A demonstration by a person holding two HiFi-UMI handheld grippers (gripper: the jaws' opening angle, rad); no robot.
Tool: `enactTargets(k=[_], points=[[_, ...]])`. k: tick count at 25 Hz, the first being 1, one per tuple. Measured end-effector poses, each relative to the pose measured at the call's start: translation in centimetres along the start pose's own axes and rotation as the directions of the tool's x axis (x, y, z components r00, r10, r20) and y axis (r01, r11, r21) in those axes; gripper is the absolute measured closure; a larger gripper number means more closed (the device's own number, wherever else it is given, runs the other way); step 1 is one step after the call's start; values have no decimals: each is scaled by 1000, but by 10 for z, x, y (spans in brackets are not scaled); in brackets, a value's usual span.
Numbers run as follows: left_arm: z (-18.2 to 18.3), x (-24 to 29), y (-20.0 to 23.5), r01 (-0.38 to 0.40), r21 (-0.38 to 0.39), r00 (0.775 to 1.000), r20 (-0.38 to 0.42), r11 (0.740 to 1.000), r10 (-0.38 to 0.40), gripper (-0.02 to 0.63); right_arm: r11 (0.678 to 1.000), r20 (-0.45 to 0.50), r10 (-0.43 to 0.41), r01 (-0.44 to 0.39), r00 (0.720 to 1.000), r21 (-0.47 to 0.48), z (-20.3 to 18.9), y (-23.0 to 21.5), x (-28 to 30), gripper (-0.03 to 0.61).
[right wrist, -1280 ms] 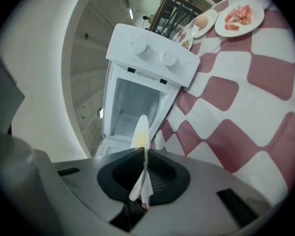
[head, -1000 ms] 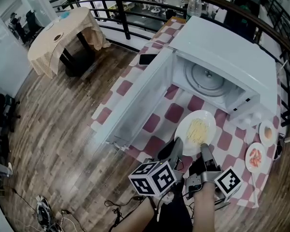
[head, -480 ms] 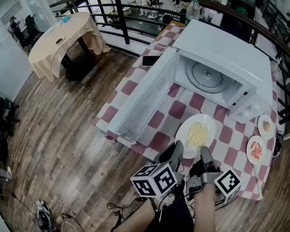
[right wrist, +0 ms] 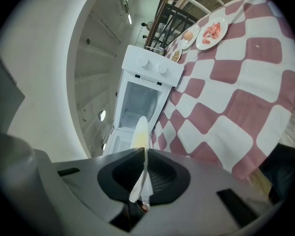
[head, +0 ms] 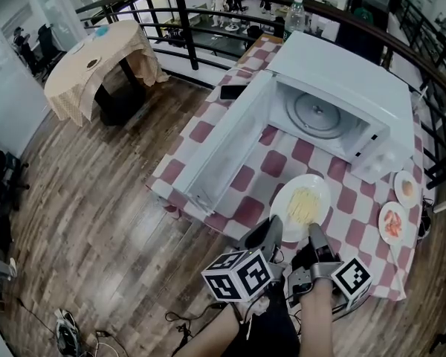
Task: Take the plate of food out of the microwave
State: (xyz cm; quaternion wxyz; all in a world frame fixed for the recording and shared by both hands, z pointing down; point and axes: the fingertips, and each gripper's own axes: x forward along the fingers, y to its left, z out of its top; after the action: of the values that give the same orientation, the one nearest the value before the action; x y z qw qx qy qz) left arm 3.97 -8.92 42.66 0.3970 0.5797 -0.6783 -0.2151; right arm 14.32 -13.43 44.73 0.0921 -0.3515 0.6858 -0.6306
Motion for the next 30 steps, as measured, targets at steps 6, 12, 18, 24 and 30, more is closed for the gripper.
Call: enactTargets(k=[6,12,18,24,30], points=[[-2,-13,0,6,-13,1000,-2,1000,-6,552,1000,7,-2,2,1000,5,-9,2,-10,549],[-3,-20,-3,19,-16,1000,-1,1000,-19,552,1000,18,-3,3,1000,-1,-11,4,-18,551],[-5,-22,-3,22,-20,1000,0,1000,-22,552,1000,22,-1,1,1000,1,-12,4,-21,551],[-6,-21,-3,19,-22,1000,3,1000,-19,552,1000,19,1,-1,1000,7,-11,4,-21,551],[-7,-16,-4,16,-24,1000,4,1000,-16,552,1000,15,-4,3,1000,10,-6,2,-18,551]])
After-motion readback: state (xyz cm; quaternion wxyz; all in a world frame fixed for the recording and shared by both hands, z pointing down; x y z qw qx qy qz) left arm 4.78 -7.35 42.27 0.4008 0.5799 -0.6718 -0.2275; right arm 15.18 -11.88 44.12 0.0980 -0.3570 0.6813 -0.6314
